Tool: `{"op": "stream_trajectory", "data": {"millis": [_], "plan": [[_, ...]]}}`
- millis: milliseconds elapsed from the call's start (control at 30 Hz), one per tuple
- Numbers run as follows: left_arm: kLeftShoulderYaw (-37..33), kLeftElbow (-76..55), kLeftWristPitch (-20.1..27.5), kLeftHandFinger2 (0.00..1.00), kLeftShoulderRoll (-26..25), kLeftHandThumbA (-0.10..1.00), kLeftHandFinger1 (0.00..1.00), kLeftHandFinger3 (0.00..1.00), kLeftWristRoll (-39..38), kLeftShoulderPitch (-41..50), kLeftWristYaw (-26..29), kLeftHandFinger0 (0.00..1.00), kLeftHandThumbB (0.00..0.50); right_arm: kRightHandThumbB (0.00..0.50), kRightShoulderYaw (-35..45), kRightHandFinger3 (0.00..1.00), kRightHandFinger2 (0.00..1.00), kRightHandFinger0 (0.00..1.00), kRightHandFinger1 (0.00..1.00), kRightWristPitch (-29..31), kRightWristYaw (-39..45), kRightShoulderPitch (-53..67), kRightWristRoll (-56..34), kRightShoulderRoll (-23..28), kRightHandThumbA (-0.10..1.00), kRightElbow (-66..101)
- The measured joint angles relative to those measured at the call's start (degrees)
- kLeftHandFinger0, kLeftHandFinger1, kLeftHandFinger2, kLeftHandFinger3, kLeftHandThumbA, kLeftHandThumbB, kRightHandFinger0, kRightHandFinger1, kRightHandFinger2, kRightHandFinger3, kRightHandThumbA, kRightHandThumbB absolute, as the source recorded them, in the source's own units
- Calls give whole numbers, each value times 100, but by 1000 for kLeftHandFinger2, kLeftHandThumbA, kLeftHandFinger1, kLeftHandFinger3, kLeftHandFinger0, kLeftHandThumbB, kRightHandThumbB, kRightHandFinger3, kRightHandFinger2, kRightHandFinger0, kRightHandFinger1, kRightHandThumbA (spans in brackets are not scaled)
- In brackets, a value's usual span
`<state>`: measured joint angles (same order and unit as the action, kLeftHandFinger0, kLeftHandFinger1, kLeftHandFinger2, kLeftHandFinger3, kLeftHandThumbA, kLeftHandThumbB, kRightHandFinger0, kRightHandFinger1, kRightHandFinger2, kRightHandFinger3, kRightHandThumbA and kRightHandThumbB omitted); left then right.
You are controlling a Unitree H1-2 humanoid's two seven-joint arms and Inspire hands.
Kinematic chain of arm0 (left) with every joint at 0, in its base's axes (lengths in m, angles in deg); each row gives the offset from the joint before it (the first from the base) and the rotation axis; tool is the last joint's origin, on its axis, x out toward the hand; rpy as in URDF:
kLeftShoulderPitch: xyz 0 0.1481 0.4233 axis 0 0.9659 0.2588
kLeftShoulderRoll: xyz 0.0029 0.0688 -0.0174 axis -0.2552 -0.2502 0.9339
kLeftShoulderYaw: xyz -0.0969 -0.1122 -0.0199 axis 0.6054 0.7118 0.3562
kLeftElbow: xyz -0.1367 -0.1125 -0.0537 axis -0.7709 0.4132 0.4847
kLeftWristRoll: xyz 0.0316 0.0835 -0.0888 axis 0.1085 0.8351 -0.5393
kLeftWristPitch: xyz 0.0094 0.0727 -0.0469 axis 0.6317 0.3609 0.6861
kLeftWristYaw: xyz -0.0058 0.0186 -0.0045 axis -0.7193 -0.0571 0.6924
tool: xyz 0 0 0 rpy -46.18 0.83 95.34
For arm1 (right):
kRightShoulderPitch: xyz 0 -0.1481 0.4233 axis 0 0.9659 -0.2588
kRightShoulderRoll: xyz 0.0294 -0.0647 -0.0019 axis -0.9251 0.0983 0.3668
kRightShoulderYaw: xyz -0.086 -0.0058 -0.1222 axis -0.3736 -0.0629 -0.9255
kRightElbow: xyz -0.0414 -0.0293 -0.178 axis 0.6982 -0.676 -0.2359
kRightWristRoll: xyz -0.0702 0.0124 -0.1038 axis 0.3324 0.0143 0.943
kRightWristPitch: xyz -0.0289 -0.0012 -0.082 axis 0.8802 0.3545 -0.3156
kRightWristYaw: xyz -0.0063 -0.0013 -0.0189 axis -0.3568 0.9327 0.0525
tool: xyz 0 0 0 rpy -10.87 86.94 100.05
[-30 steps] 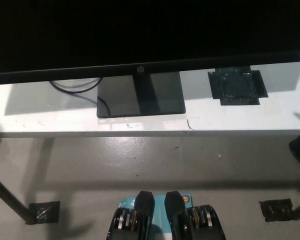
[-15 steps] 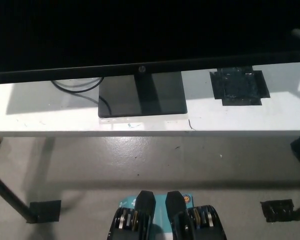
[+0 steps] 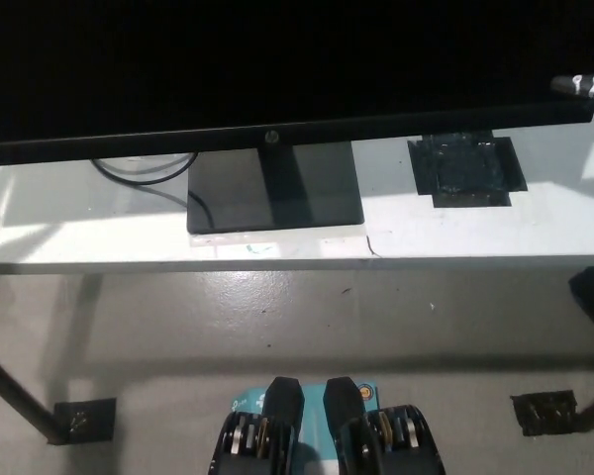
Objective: The monitor is placed at the center of the table and the robot uses both its hand to grab the left and right sides of the monitor to tilt the angle of the monitor downwards
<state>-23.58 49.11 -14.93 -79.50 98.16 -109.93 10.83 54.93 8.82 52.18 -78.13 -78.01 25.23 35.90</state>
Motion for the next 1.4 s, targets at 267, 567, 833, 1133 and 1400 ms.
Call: {"op": "stream_trajectory", "data": {"millis": [267,567,833,1133,1400], "plan": [[-337,209,9,1000,-188,1000,1000,1000,113,-213,-41,1000,429,487,-282,1000,1000,1000,1000,-264,489,-317,30,177,1000,-428],[-878,830,-7,1000,-210,1000,1000,1000,150,-851,-244,1000,447,500,-545,1000,1000,1000,1000,-482,813,-322,163,448,951,-266],[-1338,1463,-21,1000,-298,893,1000,1000,193,-1442,-486,1000,405,414,-769,1000,1000,1000,1000,-768,1015,-303,323,576,854,-28],[-1871,1883,103,1000,-501,910,1000,1000,340,-1674,-557,1000,413,500,-830,1000,1000,1000,1000,-833,1050,-390,484,552,761,-60],[-2440,2344,521,1000,-682,821,1000,1000,813,-1876,-153,1000,386,500,-1126,1000,1000,1000,1000,-685,972,-423,819,558,599,-68]]}}
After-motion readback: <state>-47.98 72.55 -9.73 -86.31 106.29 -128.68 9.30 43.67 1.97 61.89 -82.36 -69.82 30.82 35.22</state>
